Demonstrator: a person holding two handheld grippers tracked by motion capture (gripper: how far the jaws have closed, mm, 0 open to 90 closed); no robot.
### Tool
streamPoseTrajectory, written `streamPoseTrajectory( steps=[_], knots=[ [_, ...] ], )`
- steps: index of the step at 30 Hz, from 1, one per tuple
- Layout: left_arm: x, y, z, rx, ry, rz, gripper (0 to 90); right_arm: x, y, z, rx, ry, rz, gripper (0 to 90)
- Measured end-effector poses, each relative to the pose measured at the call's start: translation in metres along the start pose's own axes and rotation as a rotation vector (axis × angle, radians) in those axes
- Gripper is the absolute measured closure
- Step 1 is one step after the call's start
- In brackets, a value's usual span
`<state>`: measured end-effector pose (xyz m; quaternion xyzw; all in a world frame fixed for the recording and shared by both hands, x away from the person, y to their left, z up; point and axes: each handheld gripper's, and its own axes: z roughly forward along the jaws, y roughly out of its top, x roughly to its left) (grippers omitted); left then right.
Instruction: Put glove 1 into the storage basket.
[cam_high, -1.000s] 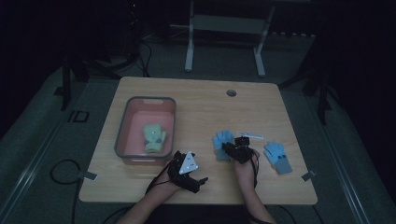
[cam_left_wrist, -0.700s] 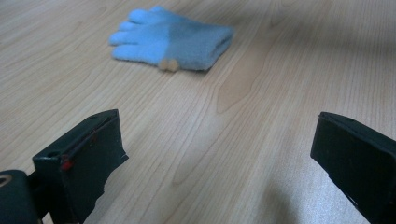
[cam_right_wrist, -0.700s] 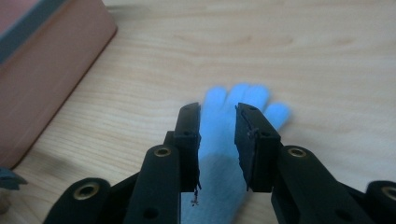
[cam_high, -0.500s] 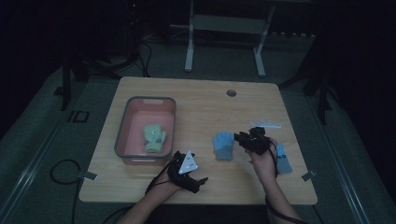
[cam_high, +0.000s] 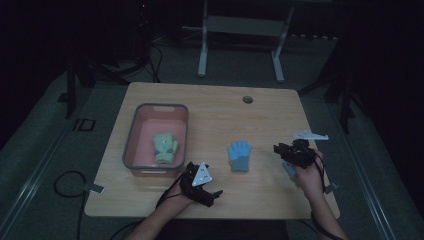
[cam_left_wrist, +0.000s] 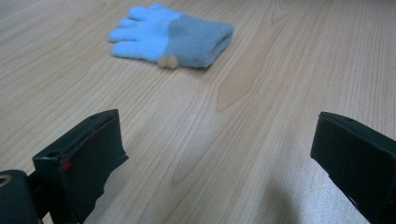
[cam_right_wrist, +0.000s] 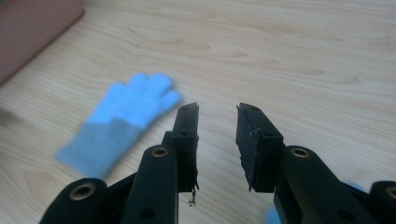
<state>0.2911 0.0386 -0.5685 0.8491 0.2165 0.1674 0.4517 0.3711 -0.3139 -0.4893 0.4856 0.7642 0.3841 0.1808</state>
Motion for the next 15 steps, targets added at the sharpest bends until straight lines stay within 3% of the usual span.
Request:
streamPoseTrajectory(
  steps=[8,9,15],
  knots=[
    [0.000,0.000,0.000,0.004,-0.003,-0.001,2.6,-0.025,-0.014,-0.010,0.003,-0.002,-0.026,68.1],
    [0.001,-0.001,0.001,0.003,-0.006,-0.004,2.6,-0.038,-0.019,-0.014,0.006,0.002,-0.018,65.6],
    [0.000,0.000,0.000,0.000,-0.005,0.000,2.6,-0.060,-0.032,-0.022,0.030,-0.009,-0.038,62.0]
  ],
)
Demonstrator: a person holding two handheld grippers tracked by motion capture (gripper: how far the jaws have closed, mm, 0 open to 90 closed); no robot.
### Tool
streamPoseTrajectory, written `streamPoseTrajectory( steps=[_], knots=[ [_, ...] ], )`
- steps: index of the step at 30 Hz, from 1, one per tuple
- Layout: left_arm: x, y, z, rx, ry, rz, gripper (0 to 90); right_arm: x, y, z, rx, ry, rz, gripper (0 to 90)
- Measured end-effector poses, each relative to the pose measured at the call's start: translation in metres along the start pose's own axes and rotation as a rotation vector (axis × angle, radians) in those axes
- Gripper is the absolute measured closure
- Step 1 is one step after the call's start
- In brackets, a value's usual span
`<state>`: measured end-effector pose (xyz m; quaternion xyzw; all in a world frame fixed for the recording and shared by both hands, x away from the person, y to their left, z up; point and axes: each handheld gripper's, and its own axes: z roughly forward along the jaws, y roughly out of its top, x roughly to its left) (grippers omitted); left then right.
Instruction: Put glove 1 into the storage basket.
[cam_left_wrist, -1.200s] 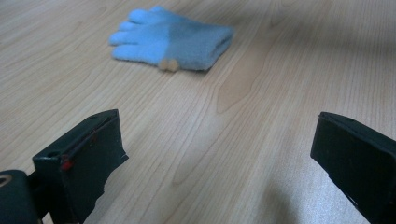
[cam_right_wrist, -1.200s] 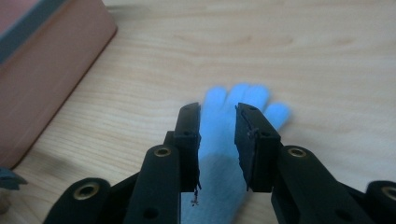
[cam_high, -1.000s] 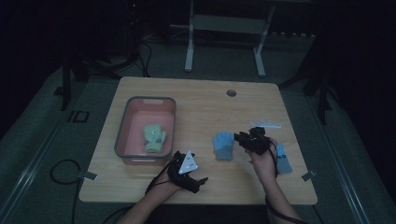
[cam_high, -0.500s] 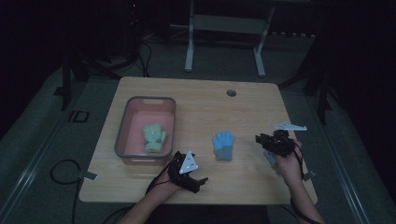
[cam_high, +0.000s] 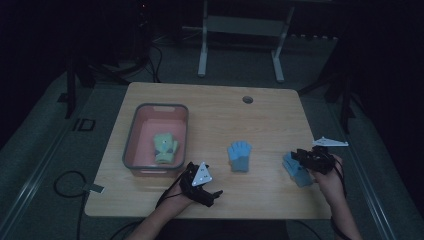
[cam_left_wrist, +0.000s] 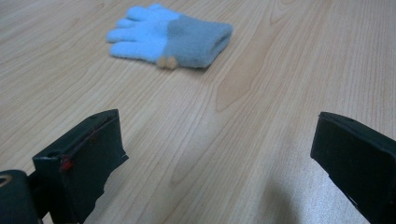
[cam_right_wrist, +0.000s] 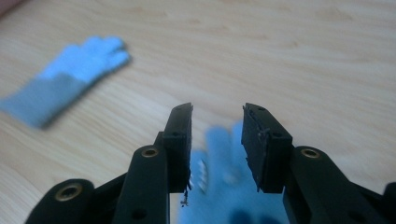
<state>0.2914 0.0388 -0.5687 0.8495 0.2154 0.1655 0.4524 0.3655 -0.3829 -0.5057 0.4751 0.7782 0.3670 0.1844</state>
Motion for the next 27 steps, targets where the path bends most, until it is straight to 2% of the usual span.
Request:
streamPoseTrajectory(
  steps=[8,11,14,16,17,20,22,23,24,26,27],
  knots=[
    [0.000,0.000,0.000,0.003,-0.003,0.003,2.6,-0.014,-0.027,-0.003,0.064,0.006,-0.016,58.3],
    [0.000,0.000,0.001,0.004,-0.002,0.002,2.6,-0.015,-0.032,-0.002,0.068,0.008,-0.022,58.6],
    [0.000,0.000,0.001,0.004,-0.002,0.002,2.6,-0.012,-0.041,0.003,0.101,0.005,-0.054,58.9],
    [0.000,0.000,0.001,0.004,-0.001,0.003,2.6,-0.011,-0.044,0.005,0.100,0.002,-0.068,59.0],
    [-0.001,0.000,0.001,0.002,-0.001,0.004,2.6,-0.011,-0.045,0.006,0.097,-0.004,-0.071,61.1],
    [0.000,0.000,0.001,0.005,0.000,0.002,2.6,-0.006,-0.048,0.008,0.085,-0.039,-0.121,65.6],
    [-0.001,0.000,0.001,0.002,-0.002,0.001,2.6,-0.004,-0.048,0.009,0.084,-0.048,-0.129,71.6],
    [-0.001,0.000,0.001,0.002,-0.001,0.003,2.6,-0.003,-0.048,0.009,0.082,-0.052,-0.128,76.1],
    [-0.001,0.000,0.001,0.002,-0.001,0.003,2.6,-0.003,-0.048,0.009,0.082,-0.052,-0.128,76.1],
    [-0.001,0.000,0.001,0.007,0.000,0.005,2.6,-0.002,-0.047,0.010,0.085,-0.056,-0.095,83.2],
    [-0.001,0.000,0.001,0.006,-0.001,0.003,2.6,-0.002,-0.046,0.010,0.088,-0.059,-0.082,83.9]
  ],
)
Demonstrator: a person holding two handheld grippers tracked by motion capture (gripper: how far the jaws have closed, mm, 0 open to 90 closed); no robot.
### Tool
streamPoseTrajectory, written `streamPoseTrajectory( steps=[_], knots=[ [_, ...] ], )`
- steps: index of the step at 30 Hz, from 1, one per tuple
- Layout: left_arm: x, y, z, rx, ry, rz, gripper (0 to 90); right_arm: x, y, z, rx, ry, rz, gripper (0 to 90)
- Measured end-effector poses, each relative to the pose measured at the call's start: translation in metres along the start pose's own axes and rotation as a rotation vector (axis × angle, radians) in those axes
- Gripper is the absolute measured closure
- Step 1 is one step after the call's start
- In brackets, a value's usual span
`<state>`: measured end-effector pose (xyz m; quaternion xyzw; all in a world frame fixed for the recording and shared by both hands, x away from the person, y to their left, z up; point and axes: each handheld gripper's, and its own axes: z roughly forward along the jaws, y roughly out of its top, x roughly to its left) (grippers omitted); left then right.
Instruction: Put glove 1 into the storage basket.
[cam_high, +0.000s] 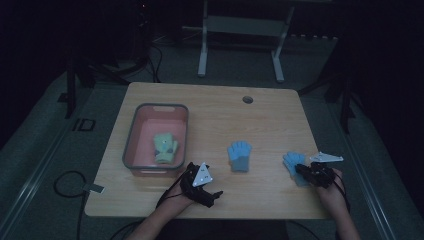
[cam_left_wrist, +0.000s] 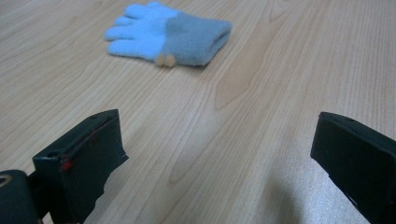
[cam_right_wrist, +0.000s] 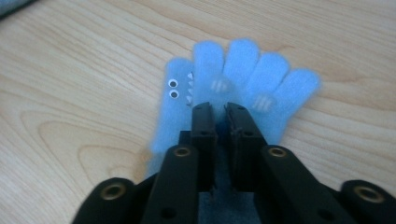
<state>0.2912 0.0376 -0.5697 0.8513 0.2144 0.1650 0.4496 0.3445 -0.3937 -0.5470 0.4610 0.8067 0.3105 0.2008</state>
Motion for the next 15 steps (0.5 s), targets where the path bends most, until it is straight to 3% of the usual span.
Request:
streamPoseTrajectory(
  steps=[4,7,9,12,15],
  knots=[
    [0.001,0.000,0.000,-0.001,0.002,-0.002,2.6,0.000,0.006,-0.002,-0.001,-0.011,0.066,85.8],
    [0.001,0.000,-0.001,-0.004,0.003,0.000,2.6,0.005,0.015,-0.009,-0.045,-0.024,0.105,86.0],
    [0.001,0.000,-0.001,-0.002,0.005,-0.001,2.6,0.007,0.020,-0.012,-0.057,-0.027,0.113,86.0],
    [0.001,0.000,-0.001,-0.006,0.007,0.000,2.6,0.016,0.043,-0.023,-0.106,-0.054,0.147,86.0],
    [0.001,0.000,-0.001,-0.006,0.009,-0.001,2.6,0.023,0.055,-0.026,-0.126,-0.076,0.145,85.9]
  ],
)
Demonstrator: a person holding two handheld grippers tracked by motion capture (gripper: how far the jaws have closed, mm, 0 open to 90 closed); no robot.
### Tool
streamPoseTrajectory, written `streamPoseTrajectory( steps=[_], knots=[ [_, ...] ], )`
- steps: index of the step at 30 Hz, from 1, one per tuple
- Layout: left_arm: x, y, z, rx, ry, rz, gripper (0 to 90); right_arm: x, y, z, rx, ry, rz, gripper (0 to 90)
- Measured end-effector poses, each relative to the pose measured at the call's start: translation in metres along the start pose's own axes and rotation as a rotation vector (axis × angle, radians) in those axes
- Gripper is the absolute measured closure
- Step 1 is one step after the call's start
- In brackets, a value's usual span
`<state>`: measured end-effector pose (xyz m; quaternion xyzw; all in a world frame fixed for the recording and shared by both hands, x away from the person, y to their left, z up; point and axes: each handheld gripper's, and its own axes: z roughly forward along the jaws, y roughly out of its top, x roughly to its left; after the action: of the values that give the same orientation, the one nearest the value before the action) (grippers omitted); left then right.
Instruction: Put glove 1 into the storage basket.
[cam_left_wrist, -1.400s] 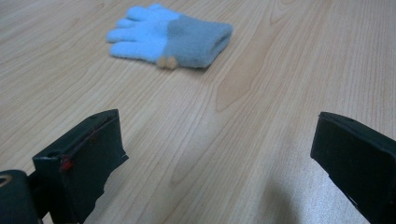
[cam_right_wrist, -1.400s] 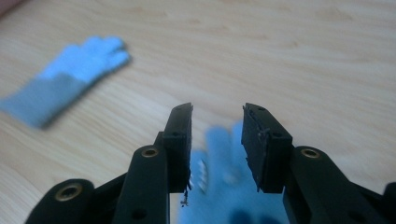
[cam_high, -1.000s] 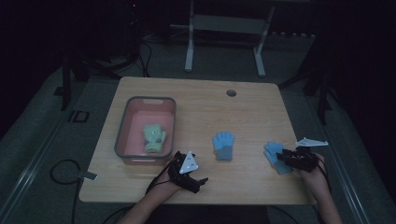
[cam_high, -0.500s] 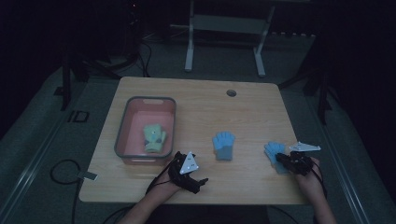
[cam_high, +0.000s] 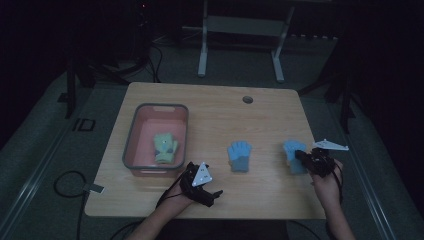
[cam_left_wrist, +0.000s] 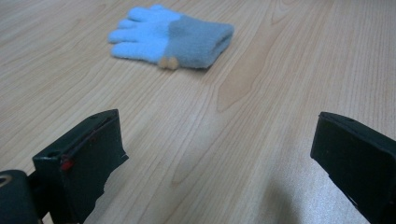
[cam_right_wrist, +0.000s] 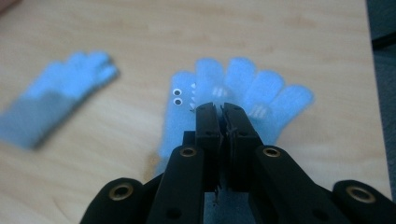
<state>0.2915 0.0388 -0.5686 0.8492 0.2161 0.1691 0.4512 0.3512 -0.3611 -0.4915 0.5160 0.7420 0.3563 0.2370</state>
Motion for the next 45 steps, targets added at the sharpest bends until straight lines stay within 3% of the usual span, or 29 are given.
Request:
streamPoseTrajectory(
  steps=[4,8,10,14,18,27,33,38,42,45],
  knots=[
    [0.000,0.000,0.000,-0.002,0.000,0.000,2.6,0.019,0.018,0.003,-0.024,-0.082,0.006,86.0],
    [0.000,0.000,-0.001,-0.004,-0.001,0.001,2.6,0.026,0.022,0.009,-0.019,-0.085,0.032,86.0],
    [0.000,0.000,0.000,-0.004,-0.001,0.000,2.6,0.036,0.021,0.017,-0.012,-0.104,0.033,86.0],
    [0.000,0.000,-0.001,-0.016,0.005,0.005,2.6,0.047,0.015,0.032,0.018,-0.098,0.066,86.0],
    [0.000,0.000,-0.001,-0.014,0.005,0.000,2.6,0.056,0.008,0.045,0.040,-0.113,0.062,86.0],
    [0.000,0.000,0.000,-0.010,0.003,0.001,2.6,0.057,-0.006,0.065,0.084,-0.109,0.091,84.8],
    [-0.001,0.000,0.000,-0.007,0.002,0.006,2.6,0.059,-0.014,0.077,0.112,-0.135,0.063,82.2],
    [-0.001,-0.001,0.000,-0.006,0.001,0.006,2.6,0.058,-0.011,0.076,0.118,-0.121,0.064,78.2],
    [0.000,-0.001,0.000,-0.006,-0.001,0.007,2.6,0.059,-0.006,0.071,0.122,-0.123,0.033,72.9],
    [-0.001,-0.001,0.000,-0.007,0.000,0.007,2.6,0.058,-0.001,0.063,0.105,-0.090,0.022,70.4]
  ],
)
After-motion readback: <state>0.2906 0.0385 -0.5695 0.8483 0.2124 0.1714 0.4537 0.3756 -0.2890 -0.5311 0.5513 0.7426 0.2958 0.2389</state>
